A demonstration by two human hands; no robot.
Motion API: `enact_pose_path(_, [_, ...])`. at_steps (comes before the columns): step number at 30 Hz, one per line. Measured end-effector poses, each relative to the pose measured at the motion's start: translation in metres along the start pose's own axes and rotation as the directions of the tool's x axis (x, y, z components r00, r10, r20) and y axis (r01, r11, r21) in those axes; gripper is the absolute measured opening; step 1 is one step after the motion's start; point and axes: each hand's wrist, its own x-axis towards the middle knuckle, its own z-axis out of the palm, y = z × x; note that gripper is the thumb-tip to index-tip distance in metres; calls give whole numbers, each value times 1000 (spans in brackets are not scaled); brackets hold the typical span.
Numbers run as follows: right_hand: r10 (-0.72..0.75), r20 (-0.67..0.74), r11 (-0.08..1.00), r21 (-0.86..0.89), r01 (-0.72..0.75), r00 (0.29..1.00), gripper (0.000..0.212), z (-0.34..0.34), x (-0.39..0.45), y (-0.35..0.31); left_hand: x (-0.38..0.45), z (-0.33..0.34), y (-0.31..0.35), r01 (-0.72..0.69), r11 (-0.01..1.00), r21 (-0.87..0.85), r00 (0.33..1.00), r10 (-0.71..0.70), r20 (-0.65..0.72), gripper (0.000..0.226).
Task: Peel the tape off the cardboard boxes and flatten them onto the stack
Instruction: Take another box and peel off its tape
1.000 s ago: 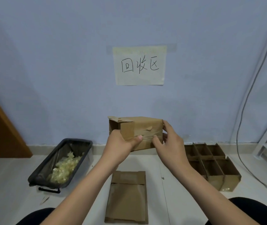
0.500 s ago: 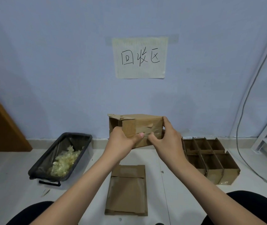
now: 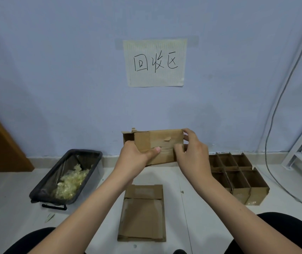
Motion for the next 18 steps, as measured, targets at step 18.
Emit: enact_pose_path(18, [-166, -89, 985, -59, 162, 982, 29, 3, -8, -1, -3, 1, 4, -14, 1000, -7, 999, 14, -36, 19])
